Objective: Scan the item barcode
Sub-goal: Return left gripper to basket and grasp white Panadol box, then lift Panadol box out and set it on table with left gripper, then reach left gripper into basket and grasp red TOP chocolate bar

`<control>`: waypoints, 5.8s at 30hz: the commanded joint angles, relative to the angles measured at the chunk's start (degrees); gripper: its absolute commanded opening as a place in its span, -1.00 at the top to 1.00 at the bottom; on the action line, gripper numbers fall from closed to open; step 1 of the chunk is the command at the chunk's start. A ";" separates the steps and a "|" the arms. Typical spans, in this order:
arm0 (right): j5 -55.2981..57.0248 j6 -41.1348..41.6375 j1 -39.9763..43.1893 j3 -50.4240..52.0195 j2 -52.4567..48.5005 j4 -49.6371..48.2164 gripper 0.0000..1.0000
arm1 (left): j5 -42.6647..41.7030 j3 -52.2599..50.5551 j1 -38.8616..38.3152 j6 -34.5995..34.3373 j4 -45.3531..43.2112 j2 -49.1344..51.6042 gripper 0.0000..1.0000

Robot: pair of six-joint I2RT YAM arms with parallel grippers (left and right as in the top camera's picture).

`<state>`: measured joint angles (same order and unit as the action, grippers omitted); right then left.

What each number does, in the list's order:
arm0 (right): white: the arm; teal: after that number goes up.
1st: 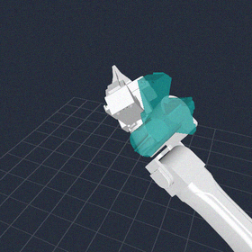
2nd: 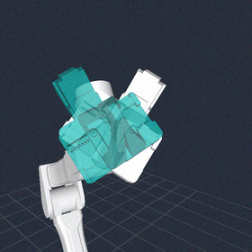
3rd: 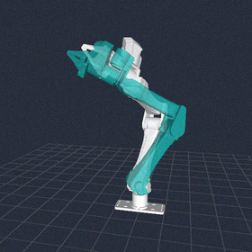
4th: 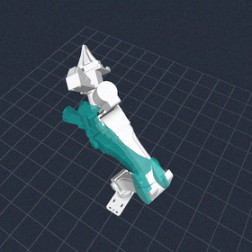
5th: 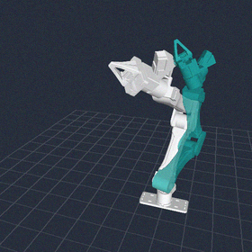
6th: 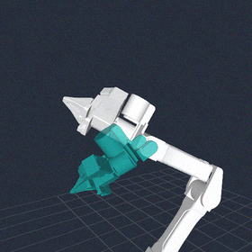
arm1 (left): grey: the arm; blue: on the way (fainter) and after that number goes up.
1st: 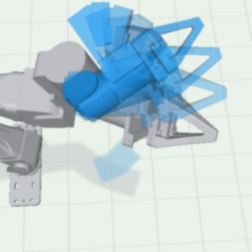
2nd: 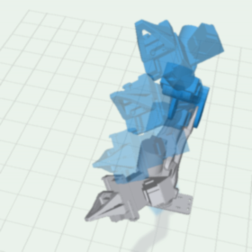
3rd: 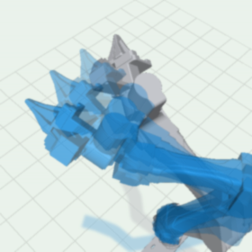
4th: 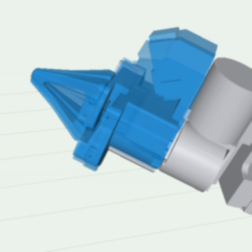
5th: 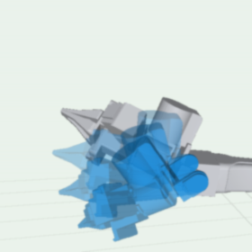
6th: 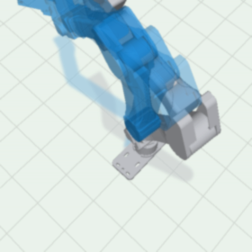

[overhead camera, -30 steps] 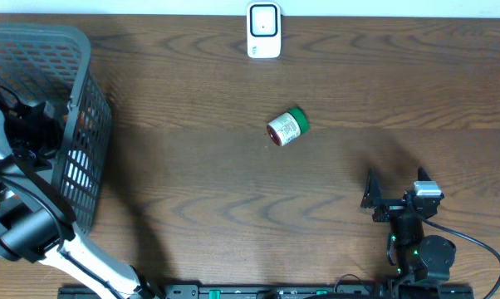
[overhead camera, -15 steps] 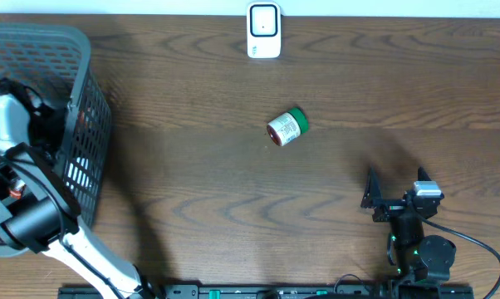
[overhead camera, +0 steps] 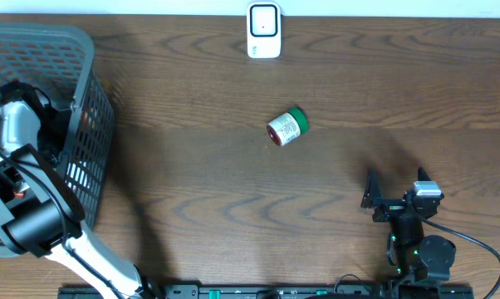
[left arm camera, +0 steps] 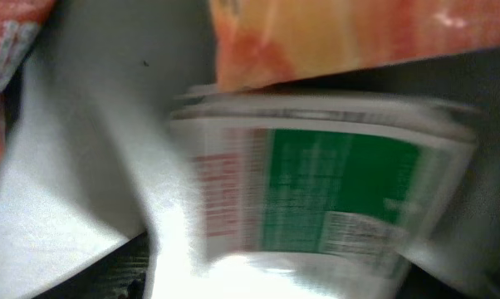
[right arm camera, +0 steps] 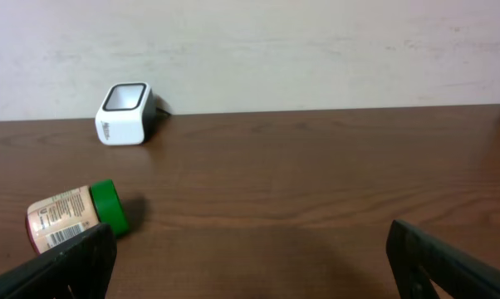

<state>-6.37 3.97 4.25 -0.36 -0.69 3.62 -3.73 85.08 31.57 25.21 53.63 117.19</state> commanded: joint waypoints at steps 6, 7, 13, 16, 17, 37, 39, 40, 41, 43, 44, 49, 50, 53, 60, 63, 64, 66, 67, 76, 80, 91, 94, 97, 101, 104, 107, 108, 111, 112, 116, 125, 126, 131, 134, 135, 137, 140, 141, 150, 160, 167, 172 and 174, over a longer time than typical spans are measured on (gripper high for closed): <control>0.11 0.70 -0.28 0.04 0.31 0.24 -0.99 | -2.03 -2.84 1.14 -2.05 -0.42 2.86 0.05; 0.11 0.70 -0.28 0.04 0.31 0.24 -0.98 | -2.01 -2.62 1.14 -2.64 -0.31 2.86 0.05; 0.11 0.70 -0.28 0.04 0.31 0.24 -0.98 | -1.97 0.13 1.14 -6.03 1.33 0.17 0.13; 0.11 0.70 -0.28 0.04 0.31 0.24 -0.99 | -1.97 0.70 1.14 -6.08 1.77 -3.06 0.13; 0.11 0.70 -0.28 0.04 0.31 0.24 -0.98 | -1.99 0.87 1.14 -6.14 1.77 -4.35 0.12; 0.11 0.70 -0.28 0.04 0.31 0.24 -0.98 | -44.57 2.97 -3.61 -12.48 -3.26 -48.63 0.15; 0.11 0.70 -0.28 0.04 0.31 0.24 -0.98 | -48.39 2.97 -7.69 -12.46 -4.20 -51.69 0.14; 0.11 0.70 -0.28 0.04 0.31 0.24 -0.99 | -48.28 2.97 -10.84 -12.46 -4.50 -53.05 0.15; 0.11 0.70 -0.28 0.04 0.31 0.24 -0.99 | -48.28 2.91 -13.35 -12.44 -4.55 -53.72 0.15; 0.11 0.70 -0.28 0.04 0.31 0.24 -0.99 | -48.15 2.69 -19.61 -12.46 -4.48 -54.07 0.15; 0.11 0.70 -0.28 0.04 0.31 0.24 -0.99 | -47.56 2.40 -22.60 -12.35 -4.50 -53.83 0.15; 0.11 0.70 -0.28 0.04 0.31 0.24 -0.99 | -36.94 0.02 -35.45 -12.24 -4.37 -49.42 0.15; 0.11 0.70 -0.28 0.04 0.31 0.24 -0.99 | -34.21 -0.55 -37.68 -12.24 -4.24 -47.65 0.14; 0.11 0.70 -0.28 0.04 0.31 0.24 -0.98 | -28.87 -1.75 -42.27 -12.26 -4.04 -41.79 0.14; 0.11 0.70 -0.28 0.04 0.31 0.24 -0.98 | -25.75 -2.32 -47.84 -12.26 -2.97 -22.21 0.14; 0.11 0.70 -0.28 0.04 0.31 0.24 -0.98 | -22.38 -2.32 -48.61 -12.26 -1.97 -15.65 0.14; 0.11 0.70 -0.28 0.04 0.31 0.24 -0.98 | -20.85 -2.32 -48.87 -12.24 -1.29 -13.55 0.14; 0.11 0.70 -0.28 0.04 0.31 0.24 -0.99 | -17.57 -2.32 -49.48 -12.15 0.37 -10.14 0.14; 0.11 0.70 -0.28 0.04 0.31 0.24 -0.99 | -15.54 -2.32 -49.81 -11.32 1.53 -8.68 0.14; 0.11 0.70 -0.28 0.04 0.31 0.24 -0.99 | -5.64 -2.36 -50.69 -3.67 4.61 -4.74 0.11; 0.11 0.70 -0.28 0.04 0.31 0.24 -0.99 | -5.64 -2.36 -50.69 -1.18 4.42 -4.74 -0.36; 0.11 0.70 -0.28 0.04 0.31 0.24 -0.99 | -9.11 13.03 -50.60 -5.29 14.67 -13.29 -0.94; 0.11 0.70 -0.28 0.04 0.31 0.24 -0.99 | -6.10 23.43 -49.88 -8.83 15.76 -20.24 -0.95; 0.11 0.70 -0.28 0.04 0.31 0.24 -0.99 | -3.30 33.22 -47.87 -10.88 15.34 -27.26 -0.96; 0.11 0.70 -0.28 0.04 0.31 0.24 -0.98 | 6.84 38.75 -40.26 -17.40 13.16 -34.16 -0.96; 0.11 0.70 -0.28 0.04 0.31 0.24 -0.98 | 11.93 38.80 -27.23 -27.34 14.95 -36.46 -0.97; 0.11 0.70 -0.28 0.04 0.31 0.24 -0.98 | 11.61 37.66 -7.45 -40.00 21.22 -33.92 -0.97; 0.11 0.70 -0.28 0.04 0.31 0.24 -0.99 | 10.38 37.24 -3.58 -40.87 22.45 -32.68 -0.97; 0.11 0.70 -0.28 0.04 0.31 0.24 -0.99 | 4.74 35.93 5.07 -43.52 25.27 -28.06 -0.96; 0.11 0.70 -0.28 0.04 0.31 0.24 -0.99 | 3.87 35.32 6.56 -45.05 25.66 -26.75 -0.96; 0.11 0.70 -0.28 0.04 0.31 0.24 -0.99 | 3.72 30.86 8.31 -47.54 23.89 -21.86 -0.96; 0.11 0.70 -0.28 0.04 0.31 0.24 -0.99 | 6.40 15.50 6.32 -27.32 10.86 -15.23 -0.96; 0.11 0.70 -0.28 0.04 0.31 0.24 -0.99 | 6.19 13.84 6.32 -25.97 9.44 -14.97 -0.96; 0.11 0.70 -0.28 0.04 0.31 0.24 -0.99 | 5.81 3.91 6.34 -14.01 0.48 -14.47 -0.96; 0.11 0.70 -0.28 0.04 0.31 0.24 -0.99 | 5.90 -0.98 6.32 -6.21 -4.70 -14.47 -0.96; 0.11 0.70 -0.28 0.04 0.31 0.24 -0.99 | 5.90 -2.25 6.34 -4.33 -6.45 -14.47 -0.96; 0.11 0.70 -0.28 0.04 0.31 0.24 -0.98 | 5.90 -4.39 6.36 -1.64 -10.16 -14.47 -0.96; 0.11 0.70 -0.28 0.04 0.31 0.24 -0.98 | 5.92 -5.90 6.38 0.15 -14.19 -14.38 -0.96; 0.11 0.70 -0.28 0.04 0.31 0.24 -0.99 | 6.01 -6.21 6.38 0.33 -15.30 -14.36 -0.96; 0.11 0.70 -0.28 0.04 0.31 0.24 -0.98 | 5.95 -7.91 6.38 0.26 -21.20 -10.10 -0.96; 0.11 0.70 -0.28 0.04 0.31 0.24 -0.99 | 5.84 -7.91 6.38 0.26 -23.10 -1.84 -0.96; 0.11 0.70 -0.28 0.04 0.31 0.24 -0.98 | 5.66 -7.91 6.38 0.17 -23.50 2.62 -0.54; 0.11 0.70 -0.28 0.04 0.31 0.24 -0.99 | 5.68 -7.91 6.38 -2.01 -23.39 3.72 0.19; 0.11 0.70 -0.28 0.04 0.31 0.24 -0.98 | 5.68 -7.87 6.38 -2.95 -23.32 3.65 0.31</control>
<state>-6.37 3.97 4.25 -0.38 -0.69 3.62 -0.27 79.72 37.58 23.49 29.12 115.48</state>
